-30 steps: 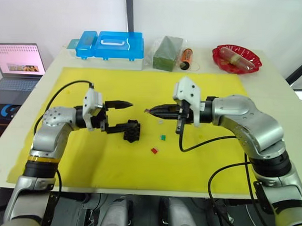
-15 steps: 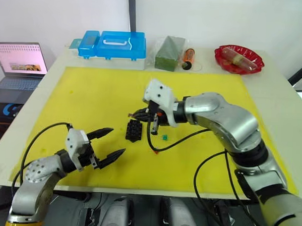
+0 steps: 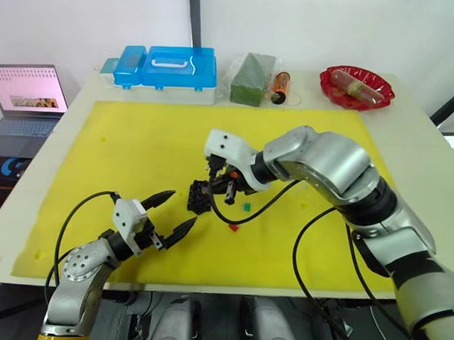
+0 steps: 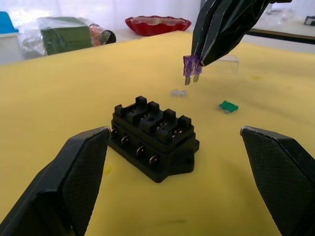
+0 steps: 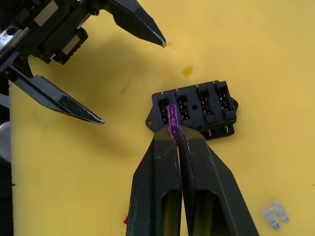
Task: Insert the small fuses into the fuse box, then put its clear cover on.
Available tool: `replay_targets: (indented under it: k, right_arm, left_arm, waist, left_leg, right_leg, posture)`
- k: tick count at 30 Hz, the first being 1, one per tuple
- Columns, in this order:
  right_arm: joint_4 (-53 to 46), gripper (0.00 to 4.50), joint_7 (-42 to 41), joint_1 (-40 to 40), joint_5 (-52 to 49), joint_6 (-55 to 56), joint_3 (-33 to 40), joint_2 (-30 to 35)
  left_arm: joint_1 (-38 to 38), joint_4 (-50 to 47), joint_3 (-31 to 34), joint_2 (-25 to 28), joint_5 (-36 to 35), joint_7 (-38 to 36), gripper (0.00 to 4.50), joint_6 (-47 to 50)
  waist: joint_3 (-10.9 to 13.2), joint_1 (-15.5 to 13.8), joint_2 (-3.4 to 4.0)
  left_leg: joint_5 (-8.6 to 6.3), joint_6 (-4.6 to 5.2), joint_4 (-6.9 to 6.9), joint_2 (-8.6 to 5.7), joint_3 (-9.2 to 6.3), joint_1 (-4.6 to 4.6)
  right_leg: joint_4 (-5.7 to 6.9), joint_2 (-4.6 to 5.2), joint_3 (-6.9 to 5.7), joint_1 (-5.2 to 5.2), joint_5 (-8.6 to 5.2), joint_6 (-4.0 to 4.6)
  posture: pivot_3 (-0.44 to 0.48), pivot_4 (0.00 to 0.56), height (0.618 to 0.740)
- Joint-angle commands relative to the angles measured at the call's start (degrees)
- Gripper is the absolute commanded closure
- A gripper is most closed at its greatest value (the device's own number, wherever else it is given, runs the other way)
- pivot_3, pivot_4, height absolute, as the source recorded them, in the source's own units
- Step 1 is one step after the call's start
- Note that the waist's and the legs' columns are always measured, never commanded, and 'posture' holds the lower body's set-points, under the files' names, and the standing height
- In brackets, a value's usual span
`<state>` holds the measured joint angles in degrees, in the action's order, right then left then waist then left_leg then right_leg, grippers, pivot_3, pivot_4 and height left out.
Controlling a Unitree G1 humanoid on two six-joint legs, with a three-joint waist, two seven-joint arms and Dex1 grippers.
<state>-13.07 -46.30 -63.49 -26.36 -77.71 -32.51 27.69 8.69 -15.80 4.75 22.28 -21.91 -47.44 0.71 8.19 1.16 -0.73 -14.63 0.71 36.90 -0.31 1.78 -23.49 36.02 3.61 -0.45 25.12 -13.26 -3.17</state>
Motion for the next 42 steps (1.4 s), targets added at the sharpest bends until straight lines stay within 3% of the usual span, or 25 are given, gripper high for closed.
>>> replay_targets:
  k: [1,19,42]
  right_arm:
    - [-0.1,4.5,0.5,-1.2,0.2,0.4,0.4,-1.7]
    - [1.7,4.5,2.3,-0.1,2.7,2.8,-1.5,-4.2]
    - [3.4,4.5,2.6,0.8,4.5,3.7,-2.5,-5.0]
  left_arm:
    - [-0.3,-1.8,-0.9,0.1,-0.2,0.5,0.04,-0.7]
    - [-2.3,-0.2,-1.6,1.2,-0.5,0.0,0.04,-0.8]
    - [-3.9,-5.1,-2.3,2.5,-1.1,2.6,0.04,4.4]
  waist:
    - [0.0,0.0,0.0]
    - [0.0,0.0,0.01]
    - [0.0,0.0,0.04]
  left_leg:
    - [0.0,0.0,0.0,0.0,0.0,0.0]
    - [0.0,-0.01,-0.02,0.0,0.0,-0.04]
    - [-0.01,-0.01,-0.07,0.0,0.0,-0.11]
  right_leg:
    - [0.0,0.0,0.0,0.0,0.0,0.0]
    - [-0.02,0.01,0.0,0.05,0.0,0.01]
    - [-0.06,0.01,0.0,0.13,-0.01,0.01]
  posture:
    - [0.0,0.15,0.74]
    - [0.0,0.15,0.74]
    - [0.0,0.15,0.74]
